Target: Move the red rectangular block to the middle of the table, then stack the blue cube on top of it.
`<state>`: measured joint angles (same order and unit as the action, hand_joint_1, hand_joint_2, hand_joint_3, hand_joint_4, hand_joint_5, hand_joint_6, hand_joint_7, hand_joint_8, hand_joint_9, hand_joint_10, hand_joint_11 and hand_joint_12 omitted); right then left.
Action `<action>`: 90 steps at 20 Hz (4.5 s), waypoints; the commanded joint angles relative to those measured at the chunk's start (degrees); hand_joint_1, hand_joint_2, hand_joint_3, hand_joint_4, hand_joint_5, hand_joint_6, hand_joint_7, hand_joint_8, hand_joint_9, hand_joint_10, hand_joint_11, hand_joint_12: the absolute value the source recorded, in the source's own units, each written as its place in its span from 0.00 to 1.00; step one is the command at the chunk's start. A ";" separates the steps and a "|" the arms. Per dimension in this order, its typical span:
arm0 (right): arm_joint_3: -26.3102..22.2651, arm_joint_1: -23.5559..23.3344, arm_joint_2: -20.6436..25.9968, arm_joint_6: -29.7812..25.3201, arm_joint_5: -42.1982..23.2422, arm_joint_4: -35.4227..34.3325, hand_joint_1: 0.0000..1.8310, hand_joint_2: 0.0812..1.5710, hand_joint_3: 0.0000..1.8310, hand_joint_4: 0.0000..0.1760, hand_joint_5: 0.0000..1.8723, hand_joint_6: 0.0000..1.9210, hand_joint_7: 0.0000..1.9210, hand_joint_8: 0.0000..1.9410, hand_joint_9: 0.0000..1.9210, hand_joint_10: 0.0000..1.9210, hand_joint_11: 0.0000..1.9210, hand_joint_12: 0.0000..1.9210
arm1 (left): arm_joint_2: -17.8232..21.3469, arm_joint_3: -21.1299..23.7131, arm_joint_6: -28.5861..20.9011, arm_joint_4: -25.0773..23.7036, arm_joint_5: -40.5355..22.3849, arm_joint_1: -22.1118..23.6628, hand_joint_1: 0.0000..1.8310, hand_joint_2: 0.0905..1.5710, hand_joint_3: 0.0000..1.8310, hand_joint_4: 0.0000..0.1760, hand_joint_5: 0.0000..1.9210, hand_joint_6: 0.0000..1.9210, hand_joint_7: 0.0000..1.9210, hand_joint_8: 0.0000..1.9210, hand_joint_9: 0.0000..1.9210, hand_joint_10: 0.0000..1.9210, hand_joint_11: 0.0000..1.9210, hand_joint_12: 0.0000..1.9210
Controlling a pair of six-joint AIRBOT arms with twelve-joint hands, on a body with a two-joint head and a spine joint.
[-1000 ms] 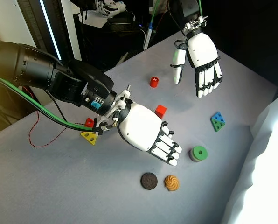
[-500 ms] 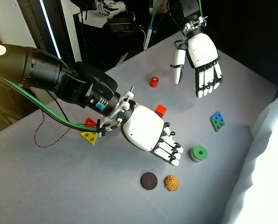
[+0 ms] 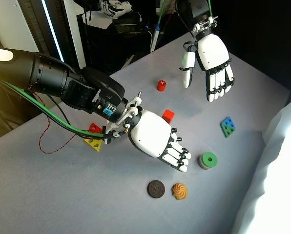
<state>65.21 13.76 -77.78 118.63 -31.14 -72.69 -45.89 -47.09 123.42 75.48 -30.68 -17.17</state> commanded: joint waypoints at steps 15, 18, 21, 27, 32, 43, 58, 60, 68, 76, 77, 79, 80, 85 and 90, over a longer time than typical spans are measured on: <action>-0.03 0.41 0.93 0.87 -3.15 2.33 0.46 0.42 0.00 0.34 0.43 0.01 0.00 0.00 0.00 0.00 0.00 0.00 | 0.79 -0.14 0.25 -1.59 -3.76 0.82 0.05 0.79 0.00 0.00 0.24 0.00 0.23 0.00 0.20 0.00 0.01 0.40; 0.00 0.26 0.93 0.89 -3.13 2.49 0.46 0.41 0.00 0.41 0.44 0.01 0.00 0.00 0.00 0.00 0.00 0.00 | 0.79 -0.14 0.30 -1.54 -3.76 0.82 0.05 0.79 0.00 0.00 0.24 0.00 0.23 0.00 0.20 0.00 0.00 0.39; -0.01 0.25 0.93 0.89 -3.00 3.14 0.46 0.42 0.00 0.43 0.44 0.01 0.00 0.00 0.00 0.00 0.00 0.00 | 0.79 -0.13 0.46 -1.40 -3.76 0.82 0.05 0.79 0.00 0.00 0.24 0.00 0.23 0.00 0.20 0.00 0.00 0.40; -0.01 -0.16 0.91 0.79 -2.84 4.17 0.49 0.44 0.01 0.53 0.46 0.02 0.00 0.00 0.00 0.00 0.00 0.00 | 0.79 -0.15 0.67 -1.40 -3.78 0.82 0.06 0.79 0.00 0.00 0.23 0.00 0.23 0.00 0.19 0.00 0.00 0.39; -0.01 -0.43 0.89 0.66 -2.77 4.33 0.58 0.62 0.00 0.82 0.62 0.27 0.01 0.00 0.00 0.00 0.00 0.00 | 0.79 -0.15 0.67 -1.39 -3.94 0.83 0.06 0.79 0.00 0.00 0.24 0.00 0.24 0.00 0.20 0.00 0.00 0.40; -0.37 -2.50 3.51 0.36 -0.23 4.70 0.58 0.65 0.00 0.97 0.59 0.41 0.08 0.00 0.00 0.00 0.00 0.00 | 0.79 -0.15 0.67 -1.11 -4.25 1.02 0.05 0.80 0.00 0.00 0.24 0.00 0.24 0.00 0.20 0.00 0.00 0.38; -2.45 -15.20 8.39 -3.10 18.95 11.06 0.59 0.64 0.00 1.00 0.62 0.37 0.08 0.00 0.00 0.00 0.00 0.00 | 0.79 -0.18 0.91 -1.05 -4.49 1.01 0.07 0.80 0.00 0.00 0.24 0.00 0.24 0.00 0.20 0.00 0.00 0.39; -1.44 -15.56 7.09 -2.82 22.47 10.81 0.59 0.64 0.00 1.00 0.62 0.36 0.07 0.00 0.00 0.00 0.00 0.00 | 0.79 -0.18 0.91 -1.04 -4.49 1.01 0.06 0.80 0.00 0.00 0.24 0.00 0.23 0.00 0.20 0.00 0.00 0.38; -0.12 -14.80 3.07 0.86 21.33 10.92 0.59 0.64 0.00 0.91 0.62 0.36 0.08 0.00 0.00 0.00 0.00 0.00 | 0.80 -0.21 0.91 -0.77 -4.80 1.17 0.06 0.80 0.00 0.00 0.23 0.00 0.22 0.00 0.18 0.00 0.00 0.37; 1.76 -13.62 1.27 2.08 21.92 11.05 0.59 0.63 0.00 1.00 0.62 0.35 0.09 0.00 0.00 0.00 0.00 0.00 | 0.84 -0.28 1.26 -0.79 -4.80 1.26 0.07 0.80 0.00 0.00 0.24 0.00 0.23 0.00 0.19 0.00 0.00 0.37; 2.15 -13.50 0.86 2.12 22.04 11.08 0.59 0.63 0.00 1.00 0.62 0.35 0.09 0.00 0.00 0.00 0.00 0.00 | 0.86 -0.29 1.30 -0.79 -4.80 1.26 0.07 0.80 0.00 0.00 0.24 0.00 0.23 0.00 0.19 0.00 0.00 0.37; 3.03 -13.42 -0.02 2.35 22.17 11.12 0.59 0.63 0.00 1.00 0.62 0.35 0.09 0.00 0.00 0.00 0.00 0.00 | 0.85 -0.21 1.31 -0.79 -4.80 1.30 0.07 0.80 0.00 0.00 0.23 0.00 0.23 0.00 0.19 0.00 0.00 0.37; 3.22 -13.42 -0.17 2.47 22.53 11.13 0.59 0.63 0.00 1.00 0.62 0.35 0.08 0.00 0.00 0.00 0.00 0.00 | 0.85 -0.17 1.31 -0.79 -4.80 1.32 0.07 0.80 0.00 0.00 0.24 0.00 0.23 0.00 0.19 0.00 0.00 0.38; 4.00 -13.35 -0.92 3.45 22.80 11.17 0.59 0.63 0.00 1.00 0.64 0.33 0.10 0.00 0.00 0.00 0.00 0.00 | 0.85 -0.02 1.72 -0.61 -4.80 1.44 0.07 0.80 0.00 0.00 0.24 0.00 0.24 0.00 0.20 0.00 0.00 0.38; 4.03 -12.99 -1.30 4.59 23.08 11.25 0.59 0.63 0.00 1.00 0.63 0.34 0.09 0.00 0.00 0.00 0.00 0.00 | 0.81 0.13 2.06 -0.56 -4.80 1.84 0.06 0.81 0.00 0.00 0.24 0.00 0.23 0.00 0.19 0.00 0.00 0.38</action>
<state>69.32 1.06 -79.55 123.15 -5.48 -62.02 -45.89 -47.00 125.16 77.19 -32.25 -15.94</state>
